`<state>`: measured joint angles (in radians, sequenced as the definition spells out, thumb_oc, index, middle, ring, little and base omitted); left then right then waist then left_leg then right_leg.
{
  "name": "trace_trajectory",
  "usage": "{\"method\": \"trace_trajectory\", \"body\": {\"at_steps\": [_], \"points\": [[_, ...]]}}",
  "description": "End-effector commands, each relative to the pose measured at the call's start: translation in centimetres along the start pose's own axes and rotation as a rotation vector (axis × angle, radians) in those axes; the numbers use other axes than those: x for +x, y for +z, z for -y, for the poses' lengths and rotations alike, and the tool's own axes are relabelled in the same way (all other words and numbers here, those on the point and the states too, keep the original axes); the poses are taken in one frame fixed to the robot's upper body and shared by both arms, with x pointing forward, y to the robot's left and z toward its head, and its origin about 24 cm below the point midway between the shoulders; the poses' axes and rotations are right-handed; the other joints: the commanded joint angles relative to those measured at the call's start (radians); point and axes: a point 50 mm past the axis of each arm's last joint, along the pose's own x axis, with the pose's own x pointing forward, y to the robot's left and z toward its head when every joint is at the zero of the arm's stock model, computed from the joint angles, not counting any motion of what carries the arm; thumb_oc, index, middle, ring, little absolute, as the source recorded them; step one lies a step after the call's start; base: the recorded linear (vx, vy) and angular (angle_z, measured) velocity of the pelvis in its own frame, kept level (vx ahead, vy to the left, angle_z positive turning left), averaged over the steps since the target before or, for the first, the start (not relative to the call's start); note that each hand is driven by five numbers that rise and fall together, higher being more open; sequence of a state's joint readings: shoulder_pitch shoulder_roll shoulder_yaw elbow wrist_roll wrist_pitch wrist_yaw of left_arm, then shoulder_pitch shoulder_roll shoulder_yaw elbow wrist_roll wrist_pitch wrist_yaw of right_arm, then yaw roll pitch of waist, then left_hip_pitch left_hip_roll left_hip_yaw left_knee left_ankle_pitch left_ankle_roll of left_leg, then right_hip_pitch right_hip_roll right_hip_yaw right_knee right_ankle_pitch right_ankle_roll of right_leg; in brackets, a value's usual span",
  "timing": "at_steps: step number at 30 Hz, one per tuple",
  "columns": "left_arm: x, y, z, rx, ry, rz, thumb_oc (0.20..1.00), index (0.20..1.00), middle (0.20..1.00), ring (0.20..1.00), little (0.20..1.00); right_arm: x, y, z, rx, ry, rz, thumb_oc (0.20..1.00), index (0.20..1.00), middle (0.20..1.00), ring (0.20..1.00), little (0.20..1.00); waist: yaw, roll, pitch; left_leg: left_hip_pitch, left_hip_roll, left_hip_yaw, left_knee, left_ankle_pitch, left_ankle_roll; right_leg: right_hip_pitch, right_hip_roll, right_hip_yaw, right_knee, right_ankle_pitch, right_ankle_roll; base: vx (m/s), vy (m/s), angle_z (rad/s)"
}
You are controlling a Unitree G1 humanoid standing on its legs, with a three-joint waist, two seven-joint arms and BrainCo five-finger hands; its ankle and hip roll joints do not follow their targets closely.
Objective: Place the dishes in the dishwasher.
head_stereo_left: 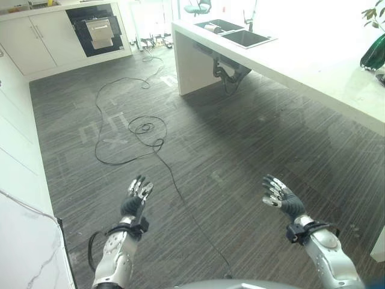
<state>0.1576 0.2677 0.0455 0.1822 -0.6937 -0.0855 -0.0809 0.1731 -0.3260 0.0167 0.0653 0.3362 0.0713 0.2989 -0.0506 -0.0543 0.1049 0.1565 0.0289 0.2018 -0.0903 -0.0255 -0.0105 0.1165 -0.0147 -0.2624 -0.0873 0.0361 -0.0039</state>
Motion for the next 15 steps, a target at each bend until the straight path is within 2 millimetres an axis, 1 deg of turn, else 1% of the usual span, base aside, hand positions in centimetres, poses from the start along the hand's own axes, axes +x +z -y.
{"method": "trace_trajectory", "body": {"at_steps": [1, 2, 4, 5, 6, 7, 8, 9, 10, 11, 12, 13, 15], "points": [[0.8, 2.3, 0.0, 0.039, -0.054, 0.103, 1.000, 1.000, 1.000, 1.000, 1.000, -0.1, 3.2, 1.2, -0.033, -0.004, 0.157, 1.000, 1.000, 1.000, 1.000, 1.000, -0.012, 0.028, -0.021, -0.007, 0.124, 0.065, 0.003, 0.000, -0.092, 0.051, -0.046, -0.014, 0.000, -0.114, 0.092, 0.03, -0.072, 0.01], [0.7, 2.6, 0.3, 0.029, -0.097, 0.108, 1.000, 1.000, 1.000, 1.000, 1.000, -0.3, 4.1, 1.3, -0.039, 0.000, 0.197, 1.000, 1.000, 1.000, 1.000, 1.000, -0.009, 0.027, -0.017, -0.007, 0.126, 0.069, 0.003, 0.004, -0.094, 0.050, -0.039, -0.012, 0.000, -0.116, 0.087, 0.05, -0.107, 0.02], [0.8, 3.1, 0.4, 0.015, -0.088, 0.119, 1.000, 1.000, 1.000, 1.000, 1.000, -0.5, 5.0, 1.4, -0.050, 0.008, 0.230, 1.000, 1.000, 1.000, 1.000, 1.000, -0.005, 0.025, -0.010, 0.000, 0.120, 0.076, 0.003, 0.011, -0.096, 0.054, -0.035, -0.011, 0.000, -0.117, 0.084, 0.07, -0.131, 0.04], [0.8, 3.5, 0.6, 0.000, -0.094, 0.142, 1.000, 1.000, 1.000, 1.000, 1.000, -0.6, 5.8, 1.5, -0.061, 0.021, 0.254, 1.000, 1.000, 1.000, 1.000, 1.000, 0.003, 0.013, 0.008, -0.033, 0.114, 0.090, 0.083, 0.017, -0.099, 0.061, -0.041, -0.009, 0.000, -0.116, 0.074, 0.04, -0.133, 0.05], [0.8, 3.8, 0.7, -0.016, -0.105, 0.154, 1.000, 1.000, 1.000, 1.000, 1.000, -0.7, 6.3, 1.6, -0.078, 0.027, 0.271, 1.000, 1.000, 1.000, 1.000, 1.000, 0.007, 0.002, 0.024, -0.090, 0.121, 0.092, 0.200, 0.032, -0.105, 0.065, -0.046, -0.007, 0.000, -0.114, 0.063, 0.01, -0.160, 0.13], [0.9, 4.0, 1.1, -0.044, -0.116, 0.171, 1.000, 1.000, 1.000, 1.000, 1.000, -0.8, 7.0, 1.7, -0.097, 0.022, 0.297, 1.000, 1.000, 1.000, 1.000, 1.000, 0.009, -0.008, 0.048, -0.174, 0.139, 0.076, 0.364, 0.058, -0.119, 0.069, -0.046, -0.006, 0.000, -0.109, 0.045, 0.04, -0.120, 0.13], [0.9, 4.3, 1.5, -0.063, -0.130, 0.193, 1.000, 1.000, 1.000, 1.000, 1.000, -0.7, 7.8, 1.9, -0.110, 0.021, 0.327, 1.000, 1.000, 1.000, 1.000, 1.000, 0.010, -0.013, 0.079, -0.235, 0.144, 0.057, 0.480, 0.079, -0.127, 0.079, -0.043, -0.001, 0.003, -0.107, 0.028, 0.06, -0.070, 0.33], [0.9, 4.4, 1.6, -0.062, -0.134, 0.199, 1.000, 1.000, 1.000, 1.000, 1.000, -0.7, 8.0, 2.0, -0.111, 0.022, 0.333, 1.000, 1.000, 1.000, 1.000, 1.000, 0.010, -0.012, 0.085, -0.245, 0.147, 0.055, 0.491, 0.084, -0.129, 0.082, -0.041, 0.000, 0.005, -0.109, 0.026, 0.30, 0.123, 0.23], [0.6, 4.5, 2.2, -0.044, -0.173, 0.231, 1.000, 1.000, 1.000, 1.000, 1.000, -0.7, 8.6, 1.8, -0.115, 0.032, 0.373, 1.000, 1.000, 1.000, 1.000, 1.000, 0.007, 0.001, 0.107, -0.230, 0.181, 0.110, 0.340, 0.108, -0.129, 0.106, -0.030, 0.012, 0.014, -0.127, 0.037, 0.42, 0.244, 0.25], [0.1, 4.5, 2.4, -0.025, -0.199, 0.234, 1.000, 1.000, 1.000, 1.000, 1.000, -0.9, 8.9, 1.7, -0.122, 0.047, 0.386, 1.000, 1.000, 1.000, 1.000, 1.000, 0.006, 0.015, 0.103, -0.190, 0.206, 0.139, 0.185, 0.151, -0.135, 0.121, -0.025, 0.010, 0.004, -0.135, 0.049, 0.62, 0.359, -0.01], [-0.3, 4.7, 2.7, 0.008, -0.213, 0.238, 1.000, 1.000, 1.000, 1.000, 1.000, -1.4, 9.3, 1.6, -0.142, 0.062, 0.404, 1.000, 1.000, 1.000, 1.000, 1.000, 0.002, 0.031, 0.095, -0.166, 0.233, 0.151, 0.069, 0.201, -0.146, 0.126, -0.024, 0.004, 0.000, -0.144, 0.057, 0.58, 0.336, -0.20], [-0.9, 4.9, 2.6, 0.017, -0.217, 0.242, 1.000, 1.000, 1.000, 1.000, 1.000, -2.0, 9.6, 1.7, -0.153, 0.074, 0.418, 1.000, 1.000, 1.000, 1.000, 1.000, 0.011, 0.048, 0.093, -0.179, 0.263, 0.118, 0.003, 0.277, -0.170, 0.148, -0.021, 0.009, 0.000, -0.164, 0.061, 0.55, 0.311, -0.42], [-1.6, 4.7, 2.0, 0.012, -0.213, 0.242, 1.000, 1.000, 1.000, 1.000, 1.000, -2.4, 10.1, 2.0, -0.161, 0.085, 0.436, 1.000, 1.000, 1.000, 1.000, 1.000, 0.018, 0.061, 0.089, -0.206, 0.284, 0.071, 0.003, 0.317, -0.184, 0.181, -0.018, 0.024, 0.007, -0.203, 0.055, 0.55, 0.336, -0.41]]}}
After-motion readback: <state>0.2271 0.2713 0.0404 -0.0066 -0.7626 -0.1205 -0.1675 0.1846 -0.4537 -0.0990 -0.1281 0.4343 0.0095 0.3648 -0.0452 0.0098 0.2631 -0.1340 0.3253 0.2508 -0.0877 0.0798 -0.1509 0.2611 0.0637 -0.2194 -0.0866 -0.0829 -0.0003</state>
